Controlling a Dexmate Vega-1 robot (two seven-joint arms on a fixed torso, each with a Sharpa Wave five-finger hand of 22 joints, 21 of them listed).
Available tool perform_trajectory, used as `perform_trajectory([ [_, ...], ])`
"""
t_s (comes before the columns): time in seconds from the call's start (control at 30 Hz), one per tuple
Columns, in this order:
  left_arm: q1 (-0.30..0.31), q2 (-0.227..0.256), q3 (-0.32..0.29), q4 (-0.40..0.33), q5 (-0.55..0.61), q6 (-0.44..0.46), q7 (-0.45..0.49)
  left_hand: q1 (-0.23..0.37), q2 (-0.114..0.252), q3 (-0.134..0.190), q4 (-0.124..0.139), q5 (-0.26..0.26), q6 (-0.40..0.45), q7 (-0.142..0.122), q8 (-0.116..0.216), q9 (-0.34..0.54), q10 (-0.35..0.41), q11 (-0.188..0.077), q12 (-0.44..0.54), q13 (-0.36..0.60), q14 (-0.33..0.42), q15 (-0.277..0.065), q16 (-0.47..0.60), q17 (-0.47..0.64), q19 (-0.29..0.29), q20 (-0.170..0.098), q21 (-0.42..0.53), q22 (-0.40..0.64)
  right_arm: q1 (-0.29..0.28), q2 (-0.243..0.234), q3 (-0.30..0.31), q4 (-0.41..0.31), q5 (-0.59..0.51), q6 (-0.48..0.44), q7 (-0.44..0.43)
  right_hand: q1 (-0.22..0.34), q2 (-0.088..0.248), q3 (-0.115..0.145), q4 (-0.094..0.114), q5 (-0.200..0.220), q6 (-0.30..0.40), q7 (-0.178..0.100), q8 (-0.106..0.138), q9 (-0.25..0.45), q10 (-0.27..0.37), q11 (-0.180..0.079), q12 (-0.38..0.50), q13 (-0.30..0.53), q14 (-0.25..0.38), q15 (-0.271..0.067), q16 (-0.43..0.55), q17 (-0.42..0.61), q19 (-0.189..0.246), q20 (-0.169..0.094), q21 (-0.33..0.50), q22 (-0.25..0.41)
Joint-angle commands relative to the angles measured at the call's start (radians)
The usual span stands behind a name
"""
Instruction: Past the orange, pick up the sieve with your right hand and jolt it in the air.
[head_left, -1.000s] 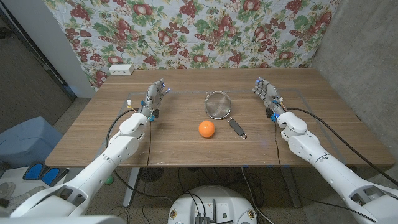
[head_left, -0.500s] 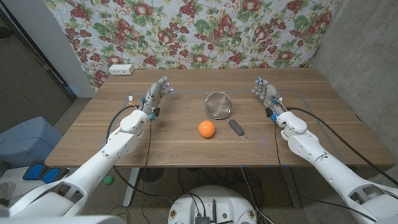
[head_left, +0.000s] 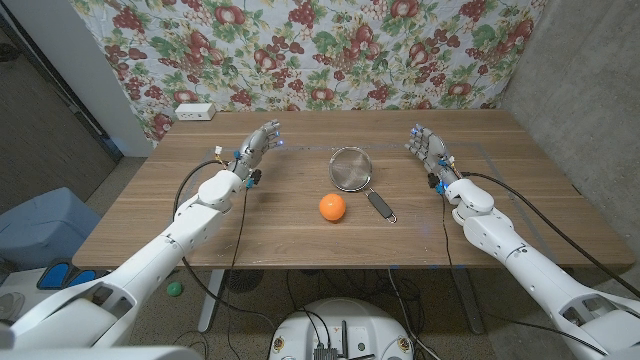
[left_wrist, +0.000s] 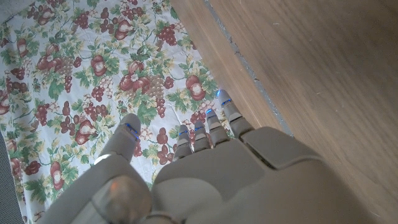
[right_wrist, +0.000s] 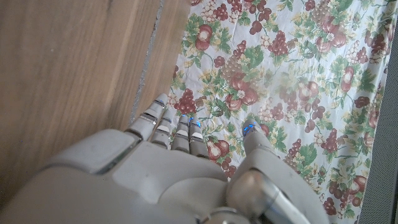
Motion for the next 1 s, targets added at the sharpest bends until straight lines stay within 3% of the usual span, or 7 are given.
perform_trajectory([
  [0.03,-0.032,0.027,0.033,-0.039,0.092,0.037,0.023,0.009,-0.002,0.0,-0.004,-0.006,0.009,0.001,0.004,0.002,0.005,0.0,0.003,0.002,0.012,-0.002,-0.001,0.005,0.011,-0.003,-0.002,0.002,0.007,0.004,0.002,0.013,0.0,0.012,0.005,-0.004,0.005,0.0,0.003,0.007,0.007,-0.002,0.005,0.006,0.007,0.005,0.005,0.005,0.011,0.002,0.006,0.004,0.011,0.0,0.003,0.004],
  [1.0,-0.084,0.075,0.089,-0.114,0.249,0.107,0.013,0.011,-0.011,-0.014,-0.003,-0.007,0.024,0.004,-0.001,0.002,0.01,0.0,-0.005,0.002,0.0,-0.01,-0.016,0.006,0.007,-0.007,-0.016,0.003,-0.031,-0.004,0.007,-0.043,-0.008,0.02,-0.027,-0.005,0.005,-0.001,0.003,0.008,0.014,0.003,0.007,0.006,0.012,0.007,0.005,0.005,0.015,0.001,0.009,0.004,0.018,-0.005,0.002,0.004],
])
